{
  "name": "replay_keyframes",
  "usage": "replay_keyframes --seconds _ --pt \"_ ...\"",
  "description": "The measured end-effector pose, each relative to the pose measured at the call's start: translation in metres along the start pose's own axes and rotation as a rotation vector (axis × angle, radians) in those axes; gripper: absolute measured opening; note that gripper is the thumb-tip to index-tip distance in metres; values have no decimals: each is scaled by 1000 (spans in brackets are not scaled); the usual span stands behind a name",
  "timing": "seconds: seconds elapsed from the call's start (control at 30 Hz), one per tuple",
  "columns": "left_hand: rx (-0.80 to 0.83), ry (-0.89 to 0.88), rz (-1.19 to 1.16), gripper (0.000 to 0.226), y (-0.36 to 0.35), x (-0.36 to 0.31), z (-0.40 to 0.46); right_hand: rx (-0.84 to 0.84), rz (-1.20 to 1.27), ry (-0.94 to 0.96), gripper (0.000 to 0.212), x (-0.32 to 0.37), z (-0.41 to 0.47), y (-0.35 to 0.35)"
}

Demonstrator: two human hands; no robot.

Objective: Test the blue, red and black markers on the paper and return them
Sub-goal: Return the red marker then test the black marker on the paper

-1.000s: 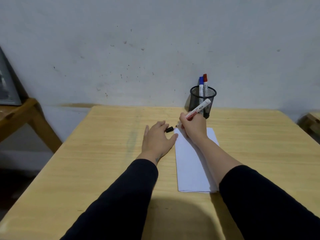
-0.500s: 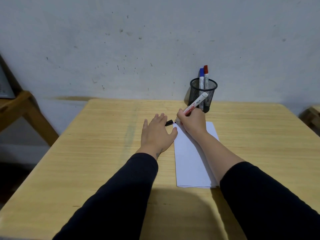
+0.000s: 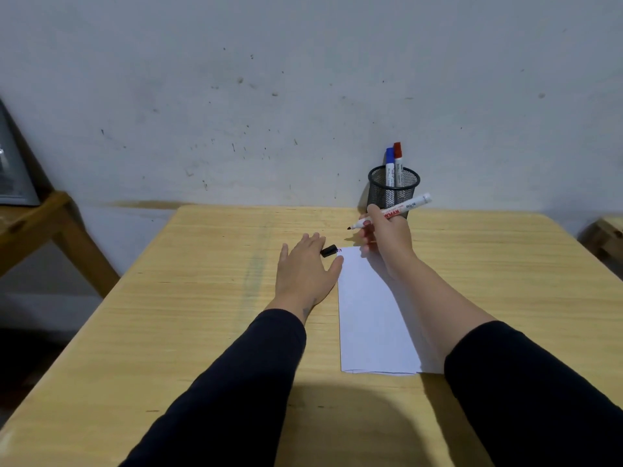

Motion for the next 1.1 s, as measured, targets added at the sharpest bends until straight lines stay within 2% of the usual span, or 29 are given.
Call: replay_keyframes --seconds 0.17,0.3,0.37,0.5,0.63,0.8,1.1 --pt "-68 73 -233 23 8 2 0 102 -70 -34 15 20 -3 10" --pt "-157 195 -607 14 25 -1 6 132 105 -24 5 39 -14 22" --pt "-185 169 -744 16 38 -15 16 155 158 -15 8 53 -19 26" --pt "-195 35 -758 16 63 -49 31 182 181 5 18 80 -27 34" --pt "-186 -5 -816 19 75 -69 31 201 181 60 29 97 -32 40" --pt "-152 -87 -777 16 84 -88 25 225 164 80 30 104 -38 46" --pt "-126 -68 -763 17 83 -93 13 269 185 39 20 93 -47 50"
Point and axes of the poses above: each hand's wrist, its own z-axis towards the middle knuckle, its own y-axis out of the back of the hand, x = y × z, the point moved 7 cm from there along z, towards the middle knuckle, and after that the axes turned 6 degrees about -x, right-handed, at the moved point
